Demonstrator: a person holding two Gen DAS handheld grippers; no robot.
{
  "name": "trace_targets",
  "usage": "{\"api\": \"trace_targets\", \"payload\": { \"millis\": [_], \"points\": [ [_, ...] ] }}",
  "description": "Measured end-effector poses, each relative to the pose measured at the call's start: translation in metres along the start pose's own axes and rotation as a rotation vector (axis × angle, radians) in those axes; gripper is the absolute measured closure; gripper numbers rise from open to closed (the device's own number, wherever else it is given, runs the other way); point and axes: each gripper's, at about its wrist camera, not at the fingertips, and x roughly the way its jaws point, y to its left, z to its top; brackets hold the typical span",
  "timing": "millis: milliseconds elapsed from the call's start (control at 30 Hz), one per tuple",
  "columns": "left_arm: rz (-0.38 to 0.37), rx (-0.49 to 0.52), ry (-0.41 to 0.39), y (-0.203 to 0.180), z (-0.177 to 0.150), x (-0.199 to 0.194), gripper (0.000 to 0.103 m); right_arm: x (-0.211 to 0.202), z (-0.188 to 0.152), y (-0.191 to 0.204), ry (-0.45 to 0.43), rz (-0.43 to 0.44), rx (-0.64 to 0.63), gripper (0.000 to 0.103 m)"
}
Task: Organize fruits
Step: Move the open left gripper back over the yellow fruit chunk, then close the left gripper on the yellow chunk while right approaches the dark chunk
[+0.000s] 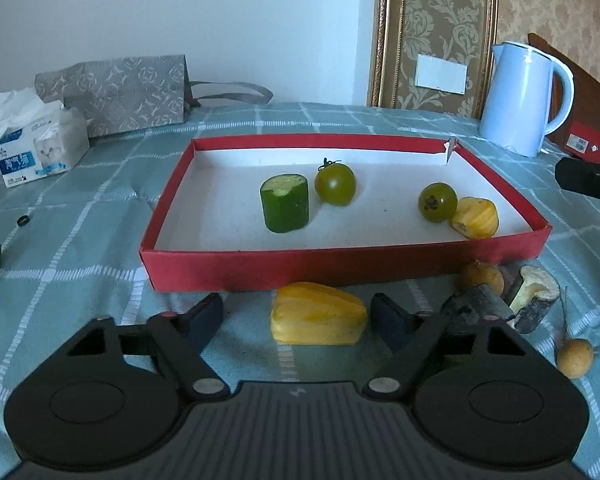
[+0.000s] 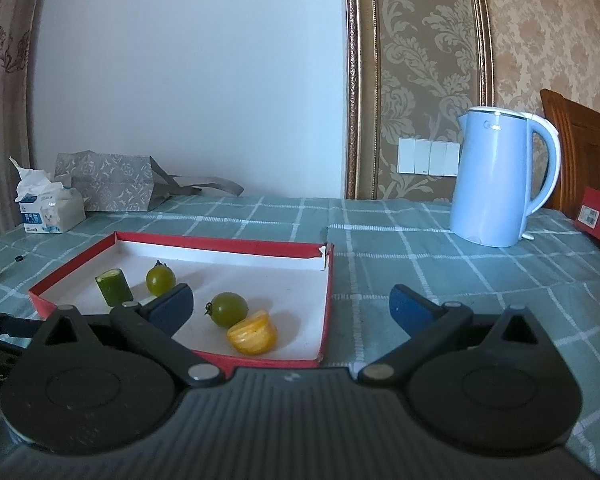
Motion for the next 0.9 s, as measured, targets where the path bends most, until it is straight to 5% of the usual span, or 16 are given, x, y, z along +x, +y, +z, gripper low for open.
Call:
{"api": "trace_targets", "payload": {
  "millis": [200, 733, 900],
  "points": [
    [-0.014, 0.048, -0.003, -0.011, 0.0, 0.001, 0.054, 0.002, -0.001, 0.0, 0.012, -0.003, 0.002, 0.0],
    [-0.014, -0.035, -0.086, 0.008, -0.002, -0.022, 0.055, -0.002, -0.008, -0.025, 0.052, -0.036, 0.078, 0.0],
    [-0.031, -0.082, -0.089, 0.017, 0.0, -0.024, 0.055, -0.016, -0.023, -0.018, 0.068, 0.009, -0.004, 0.001]
  ]
}}
